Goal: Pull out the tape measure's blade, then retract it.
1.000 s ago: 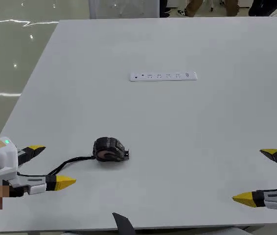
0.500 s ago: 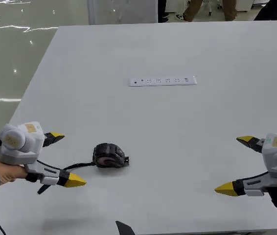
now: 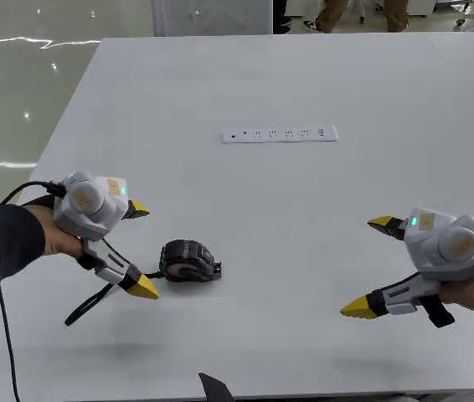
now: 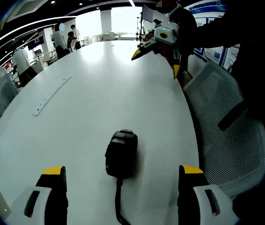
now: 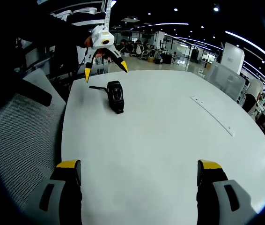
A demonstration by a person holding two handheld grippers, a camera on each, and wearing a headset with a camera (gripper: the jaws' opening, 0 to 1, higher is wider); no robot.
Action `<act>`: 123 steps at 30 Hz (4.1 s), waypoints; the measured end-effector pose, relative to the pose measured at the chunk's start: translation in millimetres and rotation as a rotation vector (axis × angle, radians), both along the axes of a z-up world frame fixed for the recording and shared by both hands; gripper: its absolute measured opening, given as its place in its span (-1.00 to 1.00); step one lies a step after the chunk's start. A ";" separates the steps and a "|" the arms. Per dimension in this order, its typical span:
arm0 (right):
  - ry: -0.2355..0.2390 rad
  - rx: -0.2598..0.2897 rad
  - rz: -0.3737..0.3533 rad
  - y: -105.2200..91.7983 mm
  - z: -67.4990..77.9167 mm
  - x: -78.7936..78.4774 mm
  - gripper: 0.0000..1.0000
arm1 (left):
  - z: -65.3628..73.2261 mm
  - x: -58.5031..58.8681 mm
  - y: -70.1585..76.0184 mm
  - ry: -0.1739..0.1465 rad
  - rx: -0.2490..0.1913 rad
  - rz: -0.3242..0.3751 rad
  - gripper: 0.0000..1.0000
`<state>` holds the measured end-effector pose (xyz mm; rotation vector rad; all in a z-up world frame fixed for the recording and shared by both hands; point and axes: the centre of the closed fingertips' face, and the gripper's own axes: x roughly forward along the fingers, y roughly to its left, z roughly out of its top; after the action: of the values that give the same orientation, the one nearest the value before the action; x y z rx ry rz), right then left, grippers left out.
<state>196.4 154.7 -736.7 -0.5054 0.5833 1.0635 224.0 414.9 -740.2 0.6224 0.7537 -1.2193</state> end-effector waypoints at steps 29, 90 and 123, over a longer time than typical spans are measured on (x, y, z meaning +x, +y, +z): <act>0.036 0.029 0.320 129.2 -37.0 27.7 0.59 | -46.8 11.1 -39.5 0.048 0.168 -0.155 0.13; 0.150 -0.047 0.379 200.4 -90.2 35.1 -0.80 | -59.3 15.3 -37.9 0.021 0.141 -0.146 -0.32; 0.125 -0.092 0.368 180.4 -90.2 35.3 -0.80 | -63.0 13.7 -37.5 0.009 0.209 -0.170 -0.31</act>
<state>231.7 335.1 -826.9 -0.6463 0.6672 1.4302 237.7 377.3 -803.3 0.8675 0.8562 -1.3084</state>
